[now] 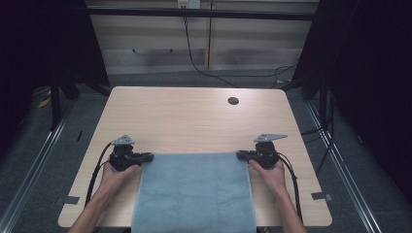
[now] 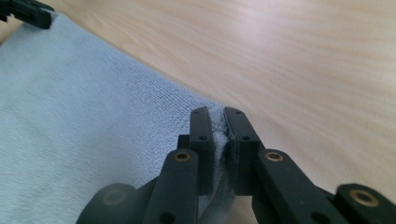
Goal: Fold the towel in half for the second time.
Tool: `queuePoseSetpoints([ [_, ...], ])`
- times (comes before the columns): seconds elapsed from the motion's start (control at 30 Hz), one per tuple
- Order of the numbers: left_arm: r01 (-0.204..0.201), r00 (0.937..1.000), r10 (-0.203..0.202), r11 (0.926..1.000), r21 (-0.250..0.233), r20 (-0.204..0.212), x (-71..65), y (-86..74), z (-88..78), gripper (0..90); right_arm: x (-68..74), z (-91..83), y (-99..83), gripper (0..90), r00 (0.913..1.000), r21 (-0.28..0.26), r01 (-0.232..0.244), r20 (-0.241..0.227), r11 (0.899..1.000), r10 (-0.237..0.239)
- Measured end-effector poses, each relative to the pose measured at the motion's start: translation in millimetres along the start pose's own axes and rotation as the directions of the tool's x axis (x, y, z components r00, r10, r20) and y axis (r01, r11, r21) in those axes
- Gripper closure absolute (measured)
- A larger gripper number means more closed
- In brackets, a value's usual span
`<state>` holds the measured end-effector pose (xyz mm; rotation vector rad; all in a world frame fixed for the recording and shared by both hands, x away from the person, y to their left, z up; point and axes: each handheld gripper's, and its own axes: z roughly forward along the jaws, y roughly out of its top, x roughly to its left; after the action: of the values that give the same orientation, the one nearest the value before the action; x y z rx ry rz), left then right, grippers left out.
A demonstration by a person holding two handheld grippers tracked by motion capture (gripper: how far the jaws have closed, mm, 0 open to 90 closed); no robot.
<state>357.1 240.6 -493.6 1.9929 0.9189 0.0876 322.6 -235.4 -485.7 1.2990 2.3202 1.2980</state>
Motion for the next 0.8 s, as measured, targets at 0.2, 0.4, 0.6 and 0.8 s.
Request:
queuePoseSetpoints([
  [0.2, 0.012, 0.9995, -0.009, 0.9952, -0.097, 0.030, -2.1, 15.8, -19.8, 82.3, 5.0, -14.5, 13.5, 82.9, 0.9997, -0.079, -0.006, -0.024, 0.997, 0.004],
  [0.4, -0.005, 0.9991, 0.011, 0.9899, -0.141, 0.041, -6.4, 30.5, -26.3, 82.6, 7.2, -20.7, 33.3, 83.4, 0.9995, -0.111, 0.015, -0.027, 0.994, -0.018],
  [0.6, -0.007, 0.9999, 0.008, 0.9871, -0.160, 0.006, -0.9, 52.8, -32.5, 83.0, 10.2, -31.8, 59.8, 83.6, 0.9986, -0.150, 0.047, -0.019, 0.988, -0.050],
  [0.8, -0.016, 0.9998, 0.014, 0.9795, -0.201, -0.011, 0.0, 80.3, -41.3, 83.2, 5.8, -44.8, 83.7, 83.9, 0.9989, -0.192, 0.046, 0.002, 0.980, -0.047],
])
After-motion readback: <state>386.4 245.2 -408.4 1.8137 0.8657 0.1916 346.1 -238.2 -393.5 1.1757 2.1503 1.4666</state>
